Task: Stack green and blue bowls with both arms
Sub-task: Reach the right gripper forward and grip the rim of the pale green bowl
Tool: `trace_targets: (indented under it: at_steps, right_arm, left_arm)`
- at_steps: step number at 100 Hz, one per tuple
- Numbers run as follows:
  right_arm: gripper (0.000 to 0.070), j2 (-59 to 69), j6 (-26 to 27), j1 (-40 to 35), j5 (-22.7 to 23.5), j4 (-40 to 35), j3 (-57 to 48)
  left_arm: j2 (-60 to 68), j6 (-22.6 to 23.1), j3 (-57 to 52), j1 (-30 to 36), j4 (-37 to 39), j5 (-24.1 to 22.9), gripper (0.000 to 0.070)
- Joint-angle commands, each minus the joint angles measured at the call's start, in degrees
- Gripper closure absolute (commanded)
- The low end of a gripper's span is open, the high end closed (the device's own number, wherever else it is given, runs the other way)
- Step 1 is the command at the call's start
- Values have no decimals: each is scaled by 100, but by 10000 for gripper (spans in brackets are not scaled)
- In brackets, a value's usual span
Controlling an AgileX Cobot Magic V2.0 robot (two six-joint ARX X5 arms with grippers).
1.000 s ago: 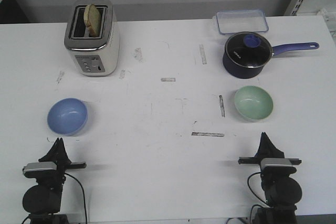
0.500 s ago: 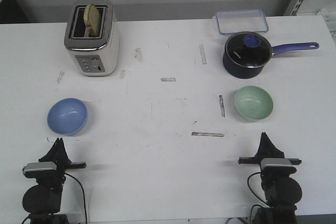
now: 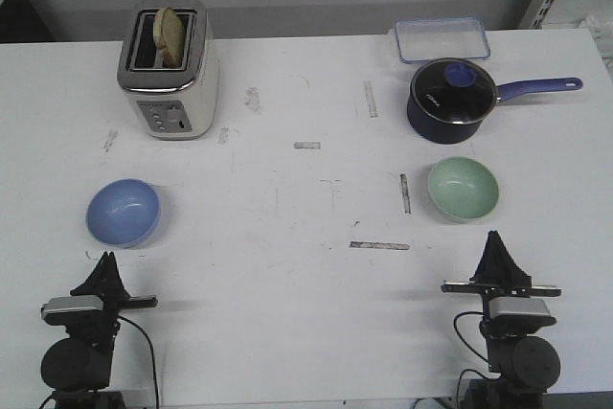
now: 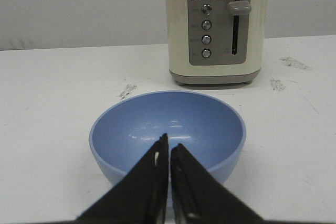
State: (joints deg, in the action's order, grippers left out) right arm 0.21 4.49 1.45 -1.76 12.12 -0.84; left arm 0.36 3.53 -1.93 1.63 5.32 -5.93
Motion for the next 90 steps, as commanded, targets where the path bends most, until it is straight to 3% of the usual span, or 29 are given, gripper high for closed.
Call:
trace_targets:
  at_steps: [1,12,24,38,52,57,71,76,90]
  right_arm:
    - [700,7,166,11,-118,511,-39]
    - [700,149,39,11,-52,409,-664]
    - [700,870,-339,9,-83,-592,-1884]
    - [700,2190,-551,24,-616,-1613,-3386]
    - [693,3567,-632,111,-621,-2903,-4813]
    - [630,4017,-634,166,-621,-3362,-5237]
    - [247,5125,-686,400,-262,-4157,-5954]
    - [208,5447,-758,520,-39,-4260,-6024]
    - [208,6229,-973,879,468,-4505,-6028]
  left_arm:
    - [-17,-11,116,-7,74,-7,699]
    - [-17,-11,116,-7,77,-7,699]
    - [-17,-11,116,-7,83,-7,699]
    - [-17,-13,116,-7,81,-7,699]
    - [-17,-13,116,-7,81,-7,699]
    - [-17,-13,116,-7,81,-7,699]
    - [-17,-13,116,-7,83,-7,698]
    - [-17,-13,116,-7,83,-4,698]
    - [-17,-13,116,-7,81,-4,699]
